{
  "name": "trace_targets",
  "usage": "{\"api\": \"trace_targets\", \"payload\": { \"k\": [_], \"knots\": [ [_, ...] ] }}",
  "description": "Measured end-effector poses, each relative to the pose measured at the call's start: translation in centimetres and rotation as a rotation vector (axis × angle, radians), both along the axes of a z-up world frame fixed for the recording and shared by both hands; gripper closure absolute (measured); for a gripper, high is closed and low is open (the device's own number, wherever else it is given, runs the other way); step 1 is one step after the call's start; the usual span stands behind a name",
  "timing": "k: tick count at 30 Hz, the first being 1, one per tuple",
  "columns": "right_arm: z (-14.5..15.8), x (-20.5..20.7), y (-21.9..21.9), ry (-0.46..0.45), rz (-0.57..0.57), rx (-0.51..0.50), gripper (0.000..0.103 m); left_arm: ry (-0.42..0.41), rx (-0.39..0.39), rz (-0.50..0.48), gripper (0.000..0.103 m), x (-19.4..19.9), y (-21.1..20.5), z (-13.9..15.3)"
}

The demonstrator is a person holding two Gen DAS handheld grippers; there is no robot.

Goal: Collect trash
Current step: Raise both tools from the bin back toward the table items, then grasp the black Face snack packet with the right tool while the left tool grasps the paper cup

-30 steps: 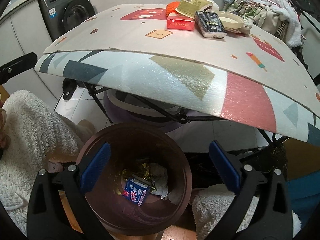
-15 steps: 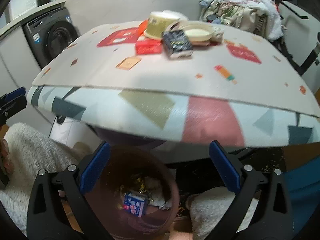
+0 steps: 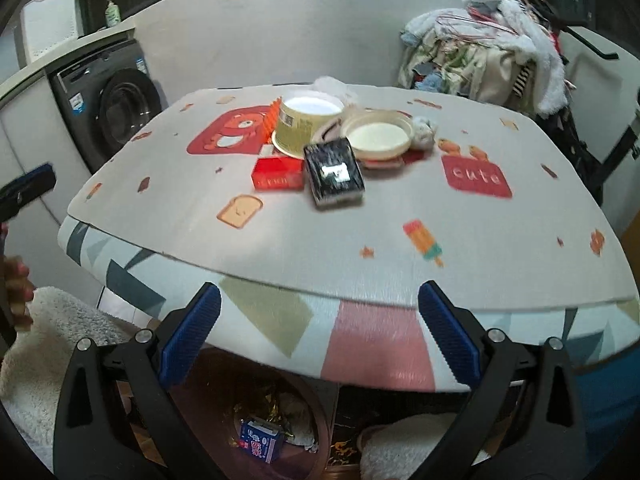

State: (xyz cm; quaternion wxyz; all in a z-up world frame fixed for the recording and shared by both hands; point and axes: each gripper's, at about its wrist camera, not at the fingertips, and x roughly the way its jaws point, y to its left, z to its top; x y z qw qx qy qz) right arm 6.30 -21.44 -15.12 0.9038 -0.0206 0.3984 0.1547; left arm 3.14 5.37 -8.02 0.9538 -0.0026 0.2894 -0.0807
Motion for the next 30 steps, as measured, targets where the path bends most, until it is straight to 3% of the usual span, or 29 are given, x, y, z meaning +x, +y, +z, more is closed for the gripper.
{"api": "trace_targets", "payload": {
  "k": [3, 9, 15, 21, 24, 28, 30],
  "knots": [
    [0.5, 1.5, -0.1, 0.032, 0.007, 0.005, 0.006, -0.008, 0.009, -0.013, 0.006, 1.5, -0.4, 1.5],
    [1.8, 3.7, -0.6, 0.002, -0.021, -0.002, 0.006, 0.02, -0.025, -0.019, 0.006, 4.4, -0.6, 3.5],
    [2.3, 6.3, -1.5, -0.026, -0.014, 0.01, 0.006, 0.073, -0.011, 0.002, 0.006, 6.8, -1.1, 3.6],
    [0.9, 10.8, -1.6, 0.002, 0.0, 0.036, 0.006, 0.061, 0.016, -0.015, 0.006, 8.2, -1.6, 3.1],
    [-0.2, 12.5, -0.9, 0.028, 0.02, 0.052, 0.006, 0.08, -0.022, -0.026, 0.006, 9.0, -1.4, 2.3],
    [-2.0, 14.8, 1.3, 0.06, 0.063, 0.008, 0.021, 0.106, -0.071, -0.044, 0.006, 10.0, -1.3, 1.2],
    [-2.8, 15.8, 2.3, 0.08, 0.079, -0.006, 0.023, 0.12, -0.077, -0.053, 0.006, 10.5, -1.5, 0.6]
  ]
}}
